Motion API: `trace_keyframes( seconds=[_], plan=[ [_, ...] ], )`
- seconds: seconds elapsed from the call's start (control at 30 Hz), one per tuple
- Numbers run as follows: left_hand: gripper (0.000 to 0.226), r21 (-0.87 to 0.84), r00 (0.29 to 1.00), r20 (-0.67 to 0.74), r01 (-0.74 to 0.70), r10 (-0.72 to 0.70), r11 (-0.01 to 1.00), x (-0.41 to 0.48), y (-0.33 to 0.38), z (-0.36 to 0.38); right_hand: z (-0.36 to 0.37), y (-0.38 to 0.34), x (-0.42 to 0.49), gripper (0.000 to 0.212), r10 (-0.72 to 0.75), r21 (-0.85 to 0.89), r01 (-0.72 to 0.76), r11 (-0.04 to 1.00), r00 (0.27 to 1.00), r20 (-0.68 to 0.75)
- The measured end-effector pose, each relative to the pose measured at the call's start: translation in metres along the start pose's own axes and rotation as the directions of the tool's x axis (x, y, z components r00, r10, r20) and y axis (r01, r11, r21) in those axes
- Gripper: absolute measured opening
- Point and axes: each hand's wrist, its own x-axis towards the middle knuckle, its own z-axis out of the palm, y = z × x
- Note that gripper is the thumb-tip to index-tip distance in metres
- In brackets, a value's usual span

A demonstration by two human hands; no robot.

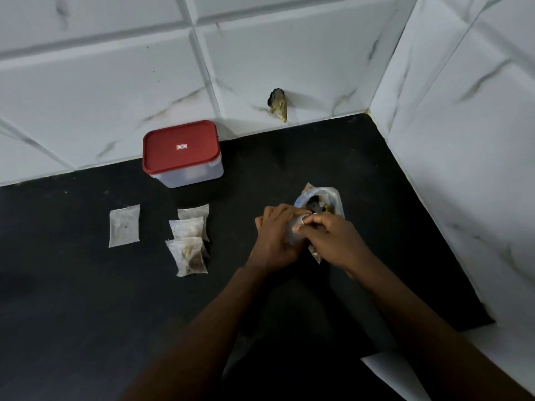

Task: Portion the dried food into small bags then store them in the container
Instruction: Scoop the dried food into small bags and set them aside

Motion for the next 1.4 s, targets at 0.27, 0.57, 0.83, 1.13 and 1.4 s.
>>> trace_keyframes(
  seconds=[0.27, 0.57, 0.83, 1.13, 1.4],
  plan=[
    [0.041, 0.033, 0.999, -0.037, 0.004, -0.003, 0.999, 0.0, -0.005, 0.005, 0.01, 0.003, -0.002, 0.022, -0.076, -0.073, 0.075, 0.994, 0.997, -0.013],
    [0.043, -0.157, 0.994, -0.07, 0.066, -0.078, 0.985, -0.004, -0.007, 0.001, 0.003, 0.008, -0.011, 0.022, -0.186, -0.022, 0.187, 0.982, 0.945, -0.268],
    [0.048, -0.322, 0.987, -0.103, 0.086, -0.125, 0.943, -0.01, -0.013, -0.001, -0.023, 0.039, 0.01, 0.018, -0.059, -0.063, 0.035, 0.997, 0.892, -0.447],
    [0.049, -0.338, 0.98, -0.084, 0.142, -0.181, 0.93, -0.009, -0.02, 0.002, -0.018, 0.054, 0.019, 0.023, -0.017, -0.316, -0.075, 0.946, 0.96, -0.279],
    [0.062, -0.317, 0.964, -0.043, 0.236, -0.263, 0.919, -0.006, -0.033, 0.009, -0.037, 0.062, 0.032, 0.01, -0.268, -0.383, 0.119, 0.916, 0.891, -0.366]
  ],
)
